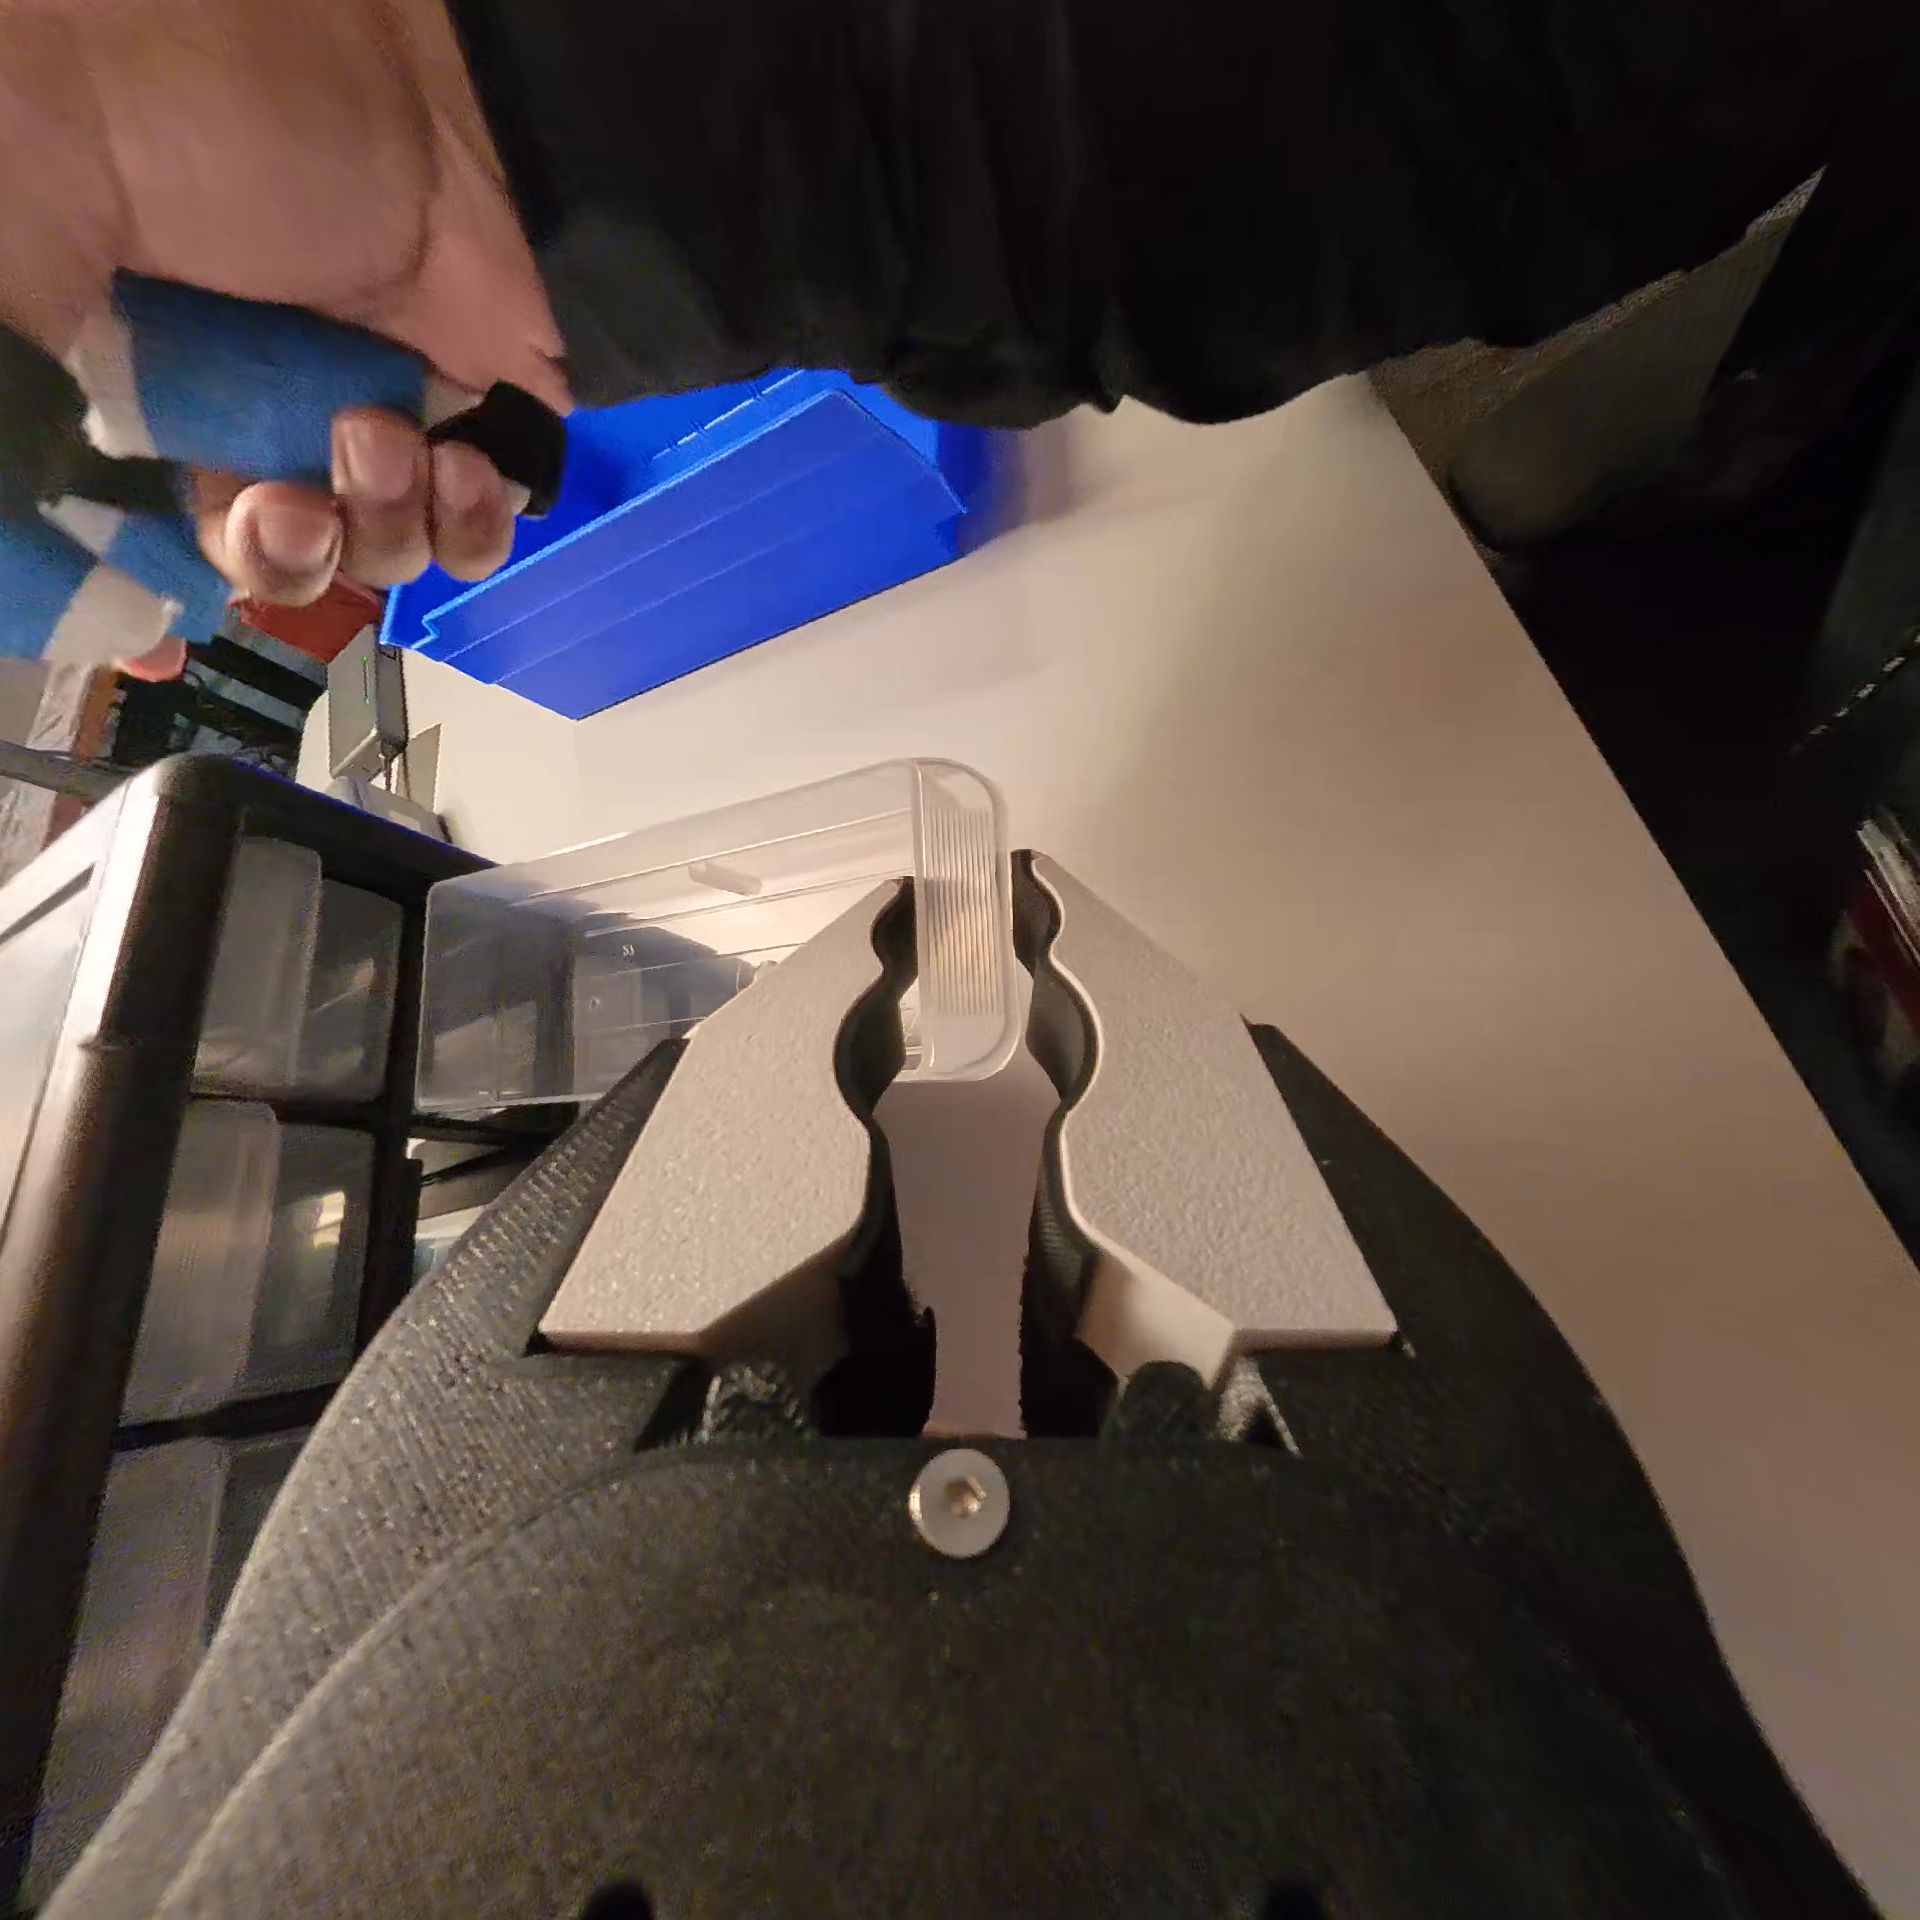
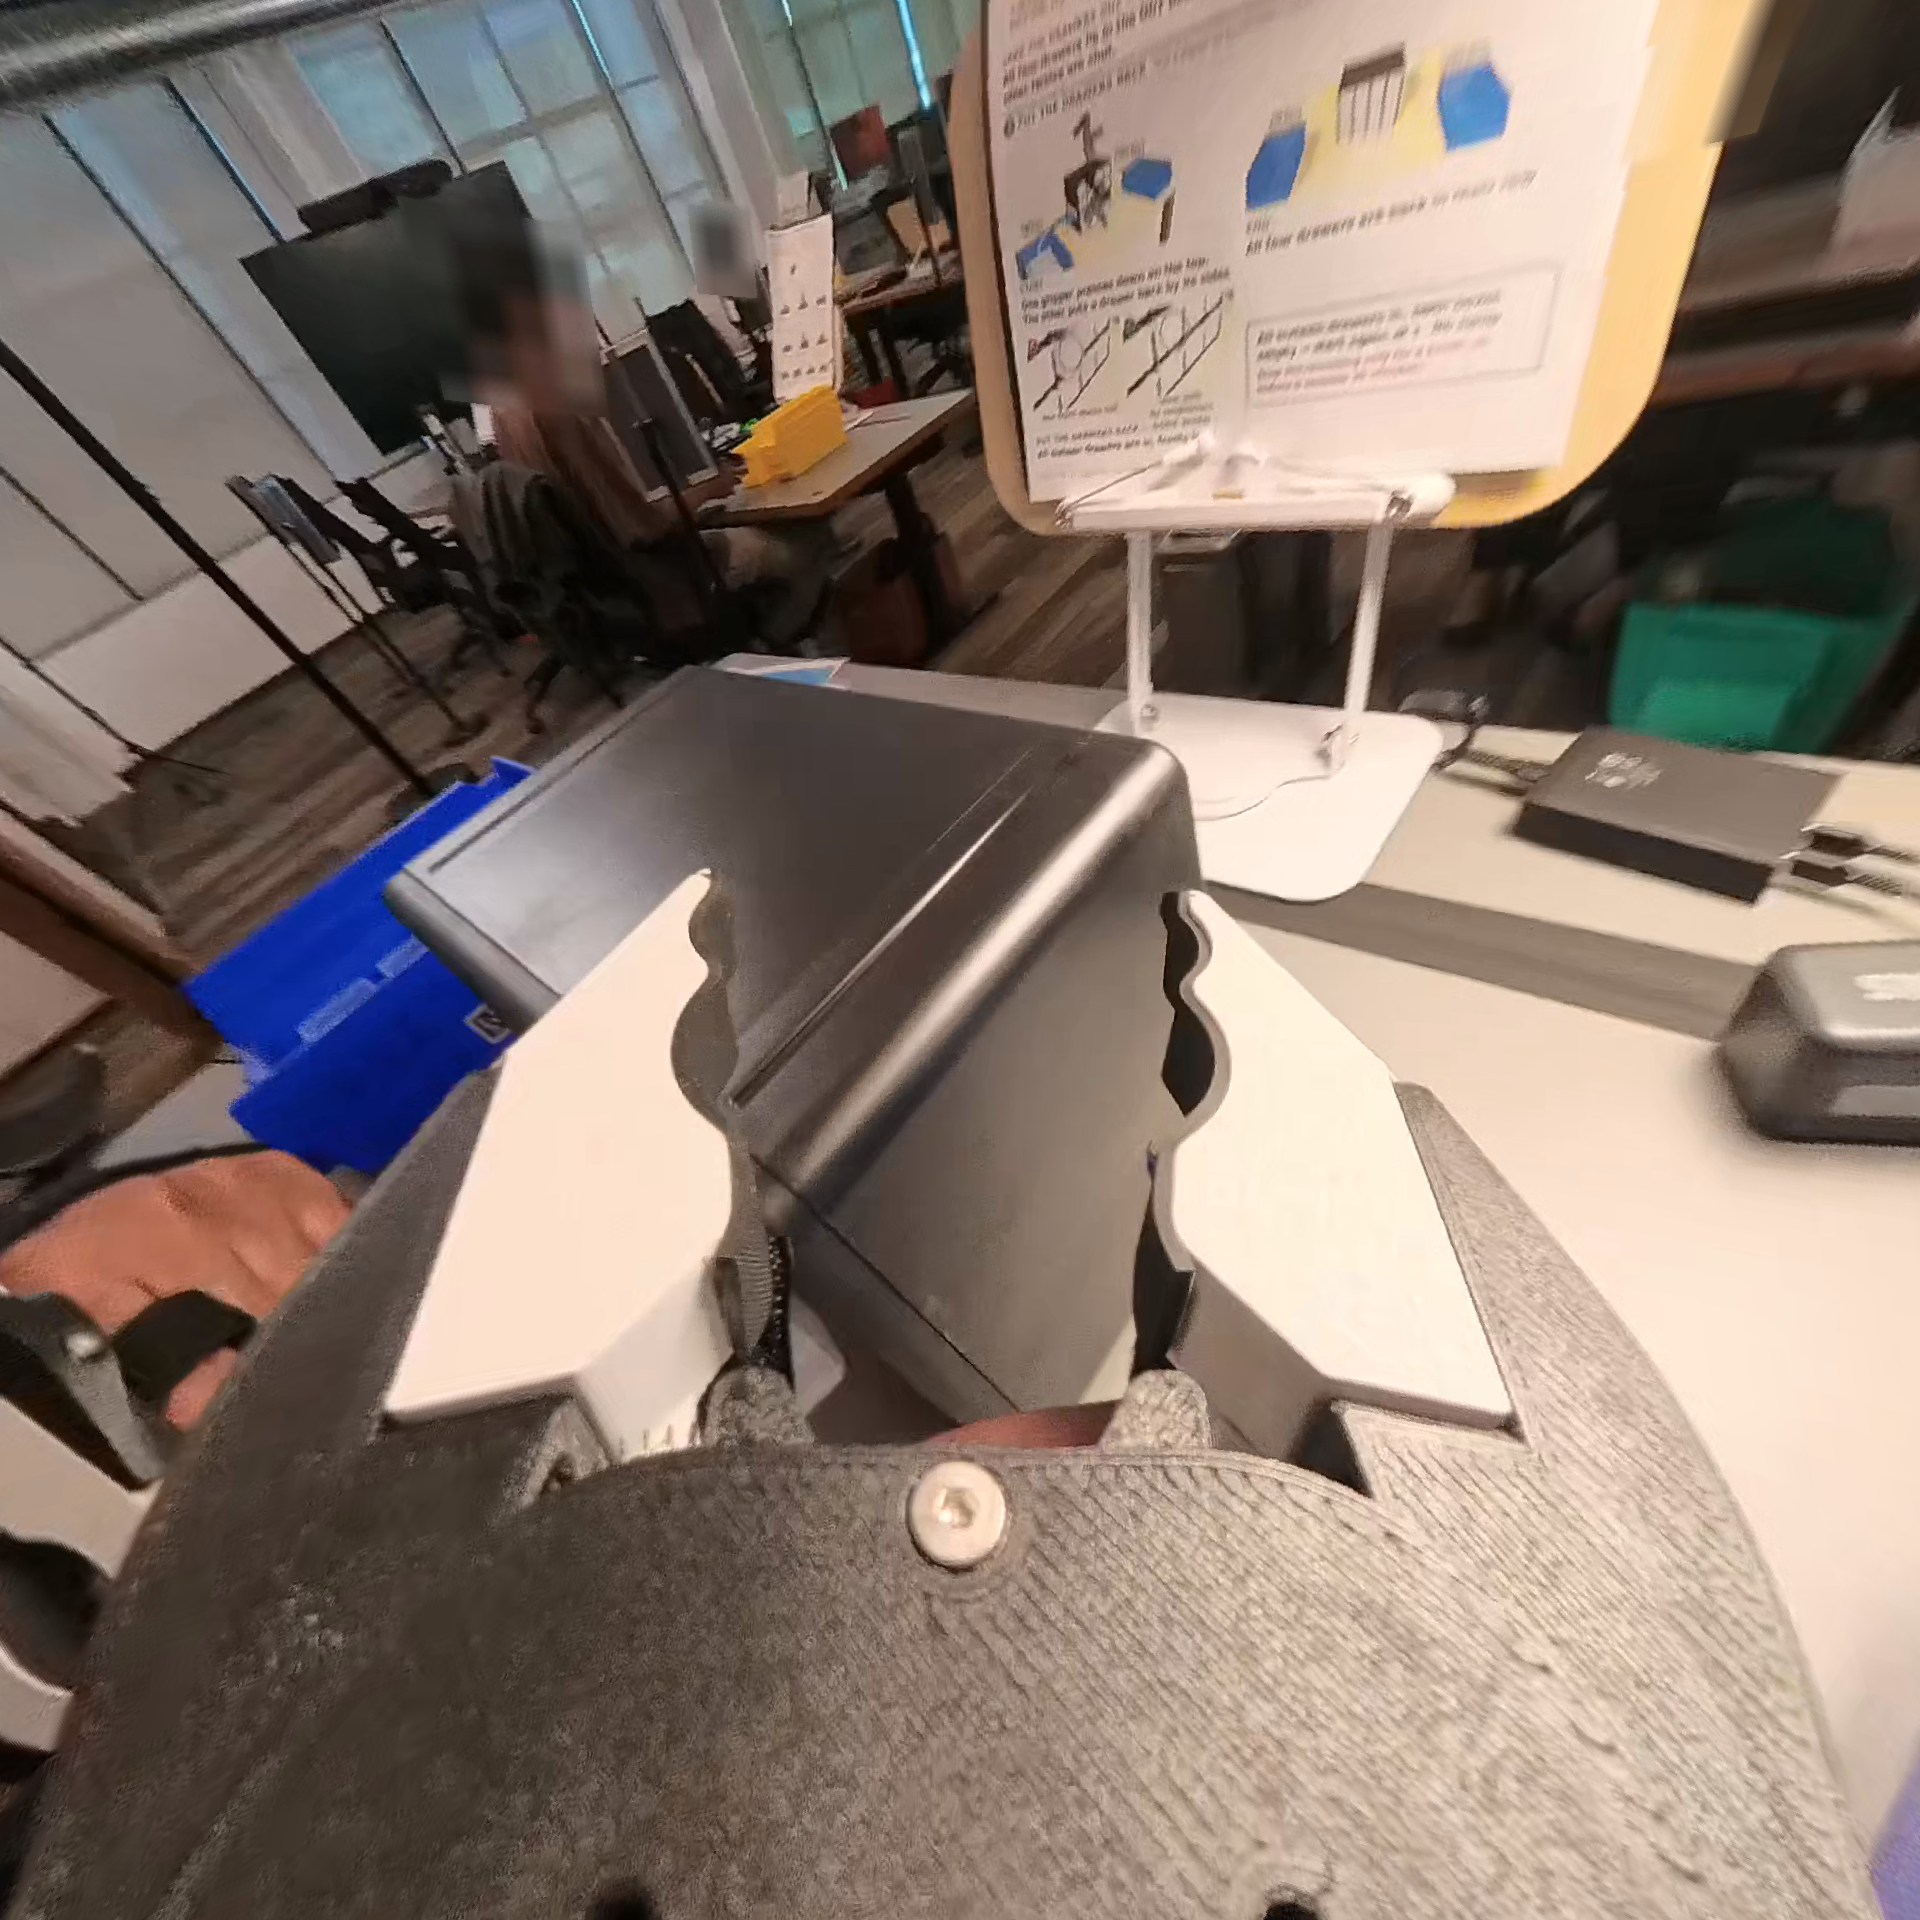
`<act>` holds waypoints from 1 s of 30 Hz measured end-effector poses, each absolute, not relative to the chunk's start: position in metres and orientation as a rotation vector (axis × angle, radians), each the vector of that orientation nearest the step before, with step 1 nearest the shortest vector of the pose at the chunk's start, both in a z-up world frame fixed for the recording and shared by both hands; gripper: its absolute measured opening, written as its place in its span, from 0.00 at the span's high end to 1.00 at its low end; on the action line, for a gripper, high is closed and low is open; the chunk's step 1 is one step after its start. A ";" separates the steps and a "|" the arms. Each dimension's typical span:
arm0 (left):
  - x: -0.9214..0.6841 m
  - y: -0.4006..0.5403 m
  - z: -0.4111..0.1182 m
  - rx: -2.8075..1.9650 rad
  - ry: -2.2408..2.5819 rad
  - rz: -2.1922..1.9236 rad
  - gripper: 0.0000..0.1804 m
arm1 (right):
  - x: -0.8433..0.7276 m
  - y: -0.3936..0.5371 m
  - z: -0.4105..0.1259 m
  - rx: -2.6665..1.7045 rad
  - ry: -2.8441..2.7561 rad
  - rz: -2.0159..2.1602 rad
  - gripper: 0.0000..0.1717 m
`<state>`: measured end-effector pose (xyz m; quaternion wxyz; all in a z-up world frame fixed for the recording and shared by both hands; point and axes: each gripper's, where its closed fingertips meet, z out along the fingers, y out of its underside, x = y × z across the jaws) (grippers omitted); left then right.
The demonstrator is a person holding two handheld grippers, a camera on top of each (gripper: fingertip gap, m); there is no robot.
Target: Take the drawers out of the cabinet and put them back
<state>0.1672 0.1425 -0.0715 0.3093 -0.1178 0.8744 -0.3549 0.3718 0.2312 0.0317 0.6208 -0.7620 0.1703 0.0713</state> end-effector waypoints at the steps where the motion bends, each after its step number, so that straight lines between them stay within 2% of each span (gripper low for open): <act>1: 0.170 0.141 -0.071 -0.316 2.315 -0.931 0.91 | 0.374 0.237 0.029 -1.765 0.412 0.193 0.50; 6: 0.177 0.139 -0.072 -0.355 2.343 -0.892 0.91 | 0.383 0.254 0.009 -1.845 0.462 0.166 0.50; 30: 0.201 0.149 -0.055 -0.501 2.385 -0.856 0.90 | 0.381 0.259 0.009 -1.815 0.432 0.229 0.51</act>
